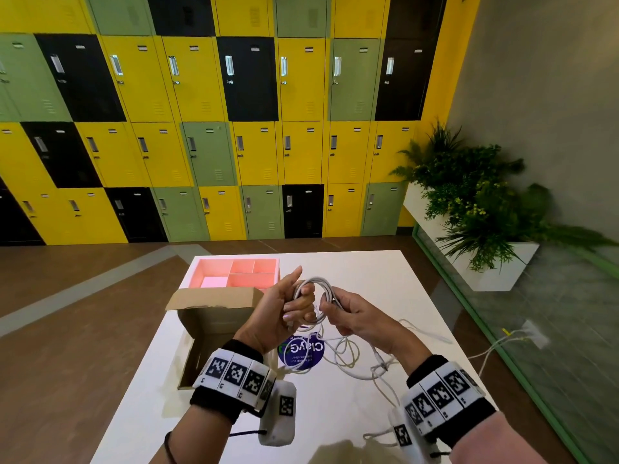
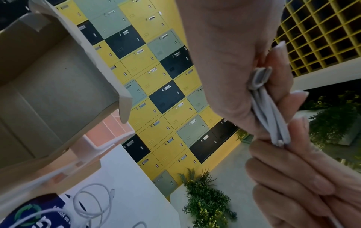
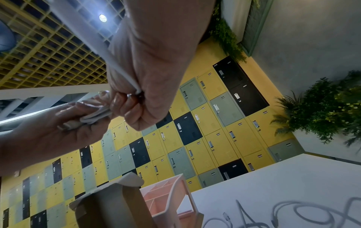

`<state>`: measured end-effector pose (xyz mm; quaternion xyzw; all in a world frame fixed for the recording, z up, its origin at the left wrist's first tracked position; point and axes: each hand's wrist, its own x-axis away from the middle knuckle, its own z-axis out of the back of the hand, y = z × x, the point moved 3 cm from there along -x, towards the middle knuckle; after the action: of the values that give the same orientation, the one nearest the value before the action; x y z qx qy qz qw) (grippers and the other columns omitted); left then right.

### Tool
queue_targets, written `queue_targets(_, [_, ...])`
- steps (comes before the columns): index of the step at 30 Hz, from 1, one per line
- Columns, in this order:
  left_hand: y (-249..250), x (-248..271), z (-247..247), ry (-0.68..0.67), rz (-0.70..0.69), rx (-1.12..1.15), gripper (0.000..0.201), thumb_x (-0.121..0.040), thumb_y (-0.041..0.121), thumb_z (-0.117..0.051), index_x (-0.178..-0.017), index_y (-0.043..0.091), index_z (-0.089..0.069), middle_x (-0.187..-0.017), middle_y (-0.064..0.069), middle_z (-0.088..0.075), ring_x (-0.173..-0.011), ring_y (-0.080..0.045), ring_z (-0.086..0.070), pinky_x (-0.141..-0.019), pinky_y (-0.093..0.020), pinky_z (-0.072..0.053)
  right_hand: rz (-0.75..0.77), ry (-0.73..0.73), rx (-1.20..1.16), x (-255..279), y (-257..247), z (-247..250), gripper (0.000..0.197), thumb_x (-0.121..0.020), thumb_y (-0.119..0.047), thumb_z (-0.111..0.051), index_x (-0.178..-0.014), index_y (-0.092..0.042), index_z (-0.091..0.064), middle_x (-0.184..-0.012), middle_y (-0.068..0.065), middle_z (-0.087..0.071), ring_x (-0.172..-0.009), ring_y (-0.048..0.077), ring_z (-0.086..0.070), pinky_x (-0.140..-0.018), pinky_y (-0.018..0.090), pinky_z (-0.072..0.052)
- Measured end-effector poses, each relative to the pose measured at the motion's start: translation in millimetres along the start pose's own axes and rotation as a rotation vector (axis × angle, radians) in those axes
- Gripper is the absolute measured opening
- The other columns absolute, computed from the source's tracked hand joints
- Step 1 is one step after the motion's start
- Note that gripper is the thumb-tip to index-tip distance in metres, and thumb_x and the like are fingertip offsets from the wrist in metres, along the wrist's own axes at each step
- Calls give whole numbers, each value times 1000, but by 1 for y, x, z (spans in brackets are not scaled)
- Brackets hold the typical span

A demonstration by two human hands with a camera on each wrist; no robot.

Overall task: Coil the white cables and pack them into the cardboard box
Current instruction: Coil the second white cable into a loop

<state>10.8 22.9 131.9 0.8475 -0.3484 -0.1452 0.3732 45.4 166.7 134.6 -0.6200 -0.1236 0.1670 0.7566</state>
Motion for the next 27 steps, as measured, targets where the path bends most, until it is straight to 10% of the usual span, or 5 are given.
queue_targets(8, [6,3,-5,154,-88,-254,34,-95,33,-45,-65,18,-44,-47,9,-25,-37,-4,-19,-45,-22,-19,19,6,12,1,1,-7,15,-100,-27,-46,-98,-12,-47,-67,-4,-32,-57,7,-28,-50,19,-27])
queue_targets(19, [4,3,-4,37,-74,-90,32,-93,37,-48,-74,12,-50,-50,9,-22,-37,-1,-24,-48,-15,-40,40,3,-39,3,4,-6,17,-101,-20,-44,-106,-5,-49,-68,-1,-59,-56,8,-46,-54,18,-37])
queue_targets(27, [6,5,-11,21,-33,-397,33,-101,29,-34,-73,14,-38,-54,8,-27,-41,-3,-27,-46,-18,-30,28,40,92,0,1,-7,18,-102,-25,-39,-108,-10,-47,-67,5,-56,-54,5,-51,-53,15,-40])
